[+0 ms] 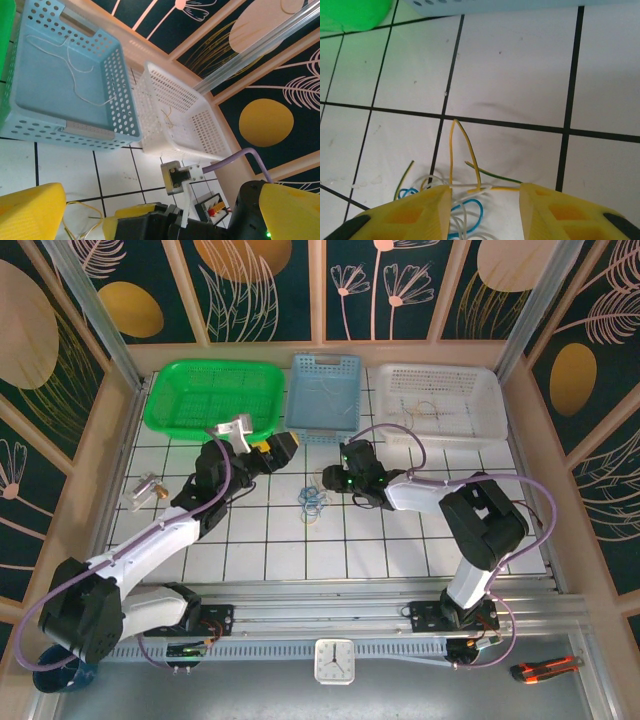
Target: Untangle the cables
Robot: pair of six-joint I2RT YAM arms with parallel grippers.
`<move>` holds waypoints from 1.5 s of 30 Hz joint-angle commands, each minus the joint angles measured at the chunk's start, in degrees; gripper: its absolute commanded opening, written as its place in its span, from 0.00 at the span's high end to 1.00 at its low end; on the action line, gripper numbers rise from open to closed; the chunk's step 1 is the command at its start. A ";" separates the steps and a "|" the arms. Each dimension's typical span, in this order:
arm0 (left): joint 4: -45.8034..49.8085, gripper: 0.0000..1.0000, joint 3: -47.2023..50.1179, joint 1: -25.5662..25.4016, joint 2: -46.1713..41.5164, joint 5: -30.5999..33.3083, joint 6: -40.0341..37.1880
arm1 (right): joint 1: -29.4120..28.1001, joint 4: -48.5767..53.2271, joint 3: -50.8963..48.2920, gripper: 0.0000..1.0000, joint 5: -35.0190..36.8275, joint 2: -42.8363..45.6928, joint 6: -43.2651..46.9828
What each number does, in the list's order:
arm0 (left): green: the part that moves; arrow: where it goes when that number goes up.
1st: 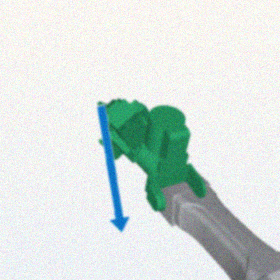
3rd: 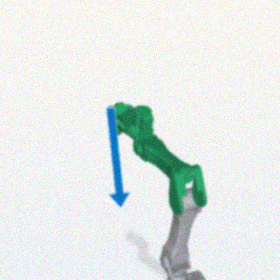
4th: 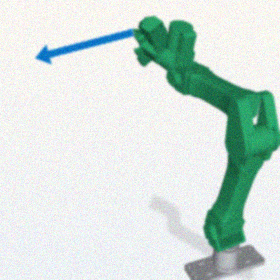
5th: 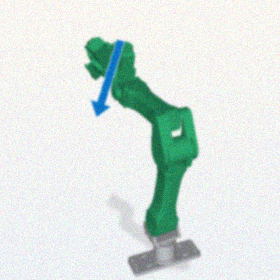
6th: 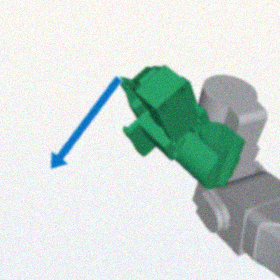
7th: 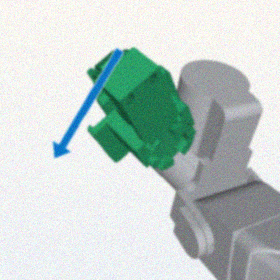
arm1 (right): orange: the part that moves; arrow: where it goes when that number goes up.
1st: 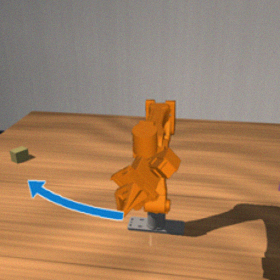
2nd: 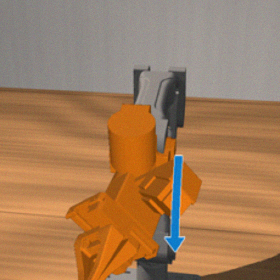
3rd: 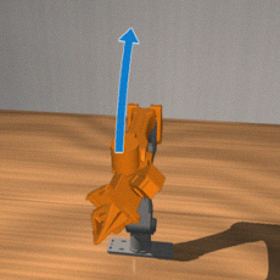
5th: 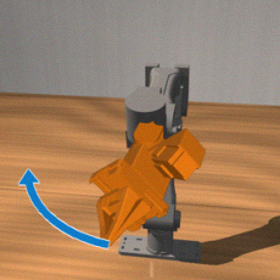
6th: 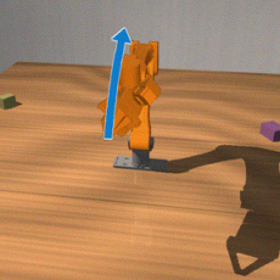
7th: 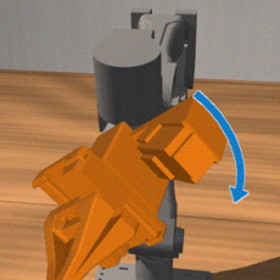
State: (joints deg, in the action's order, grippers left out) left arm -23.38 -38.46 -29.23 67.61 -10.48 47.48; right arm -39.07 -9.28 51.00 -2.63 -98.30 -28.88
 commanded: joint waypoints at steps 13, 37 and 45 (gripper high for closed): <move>-1.87 0.01 3.43 0.23 2.69 -2.40 0.84 | 0.45 -3.99 4.99 0.85 -1.92 -6.72 -0.25; -8.16 0.01 15.08 0.23 2.17 -3.50 -6.58 | -2.15 -3.22 -5.87 1.00 -9.76 18.79 -1.27; -9.67 0.01 13.29 0.24 5.32 -3.63 -6.83 | -2.57 -1.67 -8.69 1.00 -12.04 19.47 -1.36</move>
State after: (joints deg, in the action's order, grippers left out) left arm -30.15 -23.38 -29.23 72.34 -13.10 41.80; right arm -40.99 -11.60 43.72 -13.10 -80.49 -29.95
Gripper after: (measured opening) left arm 0.989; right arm 0.041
